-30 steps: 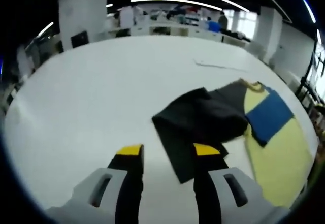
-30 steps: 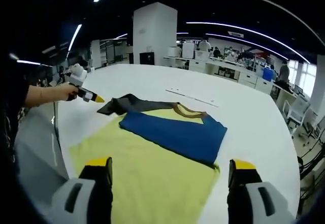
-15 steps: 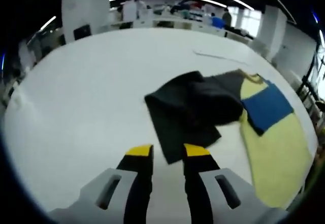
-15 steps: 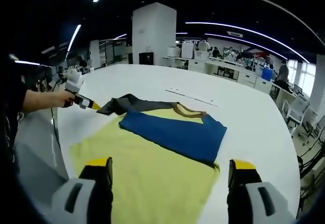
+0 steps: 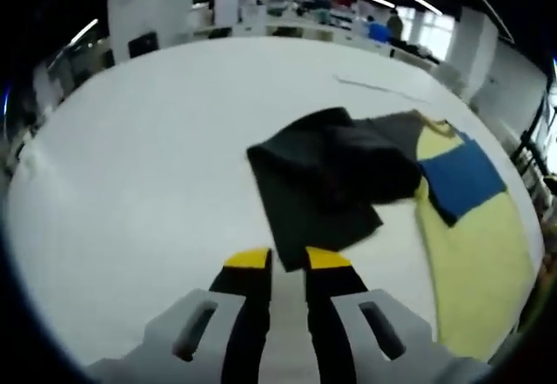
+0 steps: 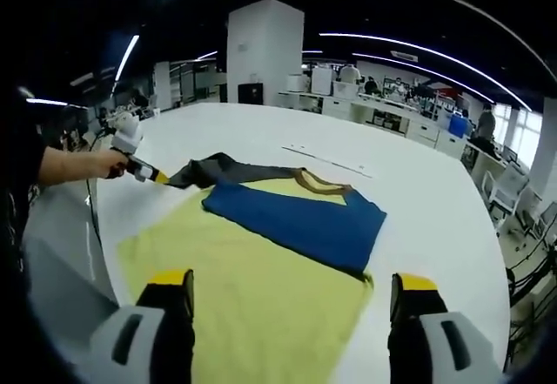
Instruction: Fold the garment on the visible template until the final outline fits inside the template.
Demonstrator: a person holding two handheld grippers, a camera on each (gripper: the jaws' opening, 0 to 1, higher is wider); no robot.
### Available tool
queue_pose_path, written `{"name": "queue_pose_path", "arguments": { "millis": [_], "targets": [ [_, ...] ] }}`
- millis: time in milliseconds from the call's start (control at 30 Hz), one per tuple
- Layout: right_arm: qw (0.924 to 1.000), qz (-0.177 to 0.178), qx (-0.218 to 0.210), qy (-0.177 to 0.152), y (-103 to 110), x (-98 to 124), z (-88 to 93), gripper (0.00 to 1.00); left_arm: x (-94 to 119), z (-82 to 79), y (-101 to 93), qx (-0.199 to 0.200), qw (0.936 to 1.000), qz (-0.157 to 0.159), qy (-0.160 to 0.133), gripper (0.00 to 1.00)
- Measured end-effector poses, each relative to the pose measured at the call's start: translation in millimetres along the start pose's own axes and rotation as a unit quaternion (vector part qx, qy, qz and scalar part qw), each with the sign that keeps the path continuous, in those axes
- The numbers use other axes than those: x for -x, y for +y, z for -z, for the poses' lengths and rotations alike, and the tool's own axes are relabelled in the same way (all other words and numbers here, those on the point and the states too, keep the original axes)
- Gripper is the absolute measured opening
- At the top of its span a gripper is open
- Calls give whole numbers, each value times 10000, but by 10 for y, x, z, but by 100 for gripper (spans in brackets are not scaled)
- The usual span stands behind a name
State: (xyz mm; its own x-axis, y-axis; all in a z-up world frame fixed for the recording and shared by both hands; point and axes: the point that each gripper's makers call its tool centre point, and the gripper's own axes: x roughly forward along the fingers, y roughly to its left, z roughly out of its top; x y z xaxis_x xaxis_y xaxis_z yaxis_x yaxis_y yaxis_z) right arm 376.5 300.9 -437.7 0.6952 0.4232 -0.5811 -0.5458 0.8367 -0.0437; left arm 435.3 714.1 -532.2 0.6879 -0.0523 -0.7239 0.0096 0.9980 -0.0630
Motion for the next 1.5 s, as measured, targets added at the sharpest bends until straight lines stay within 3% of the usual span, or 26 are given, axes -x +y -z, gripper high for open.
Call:
{"name": "queue_pose_path", "arguments": {
  "millis": [233,400,700,867,1167,1333,1400,1500],
  "targets": [
    [10000,15,-35,11,-15,-6,20,94,-10,-12,-5,68,10000,17,-3,5],
    [10000,-27,-22,38,4,-4,31,94,6,-26,62,-212,9997,-42,139,0],
    [10000,-26,-22,32,-1,1,34,95,86,-184,400,-316,9993,-198,-59,0],
    [10000,-26,-15,25,3,2,24,95,68,-230,595,-433,9987,-281,-41,0],
    [10000,-8,-74,52,-13,-5,42,95,-25,-214,914,-288,9982,-514,121,0],
    [9999,8,-81,73,-30,-11,48,95,-45,-244,1074,-379,9962,-772,160,0],
    [9999,14,-99,84,-28,-11,48,94,-47,-279,1149,-607,9938,-915,168,0],
    [9999,-3,-105,80,-16,-8,40,94,-40,-317,1203,-549,9936,-972,143,0]
  ]
}}
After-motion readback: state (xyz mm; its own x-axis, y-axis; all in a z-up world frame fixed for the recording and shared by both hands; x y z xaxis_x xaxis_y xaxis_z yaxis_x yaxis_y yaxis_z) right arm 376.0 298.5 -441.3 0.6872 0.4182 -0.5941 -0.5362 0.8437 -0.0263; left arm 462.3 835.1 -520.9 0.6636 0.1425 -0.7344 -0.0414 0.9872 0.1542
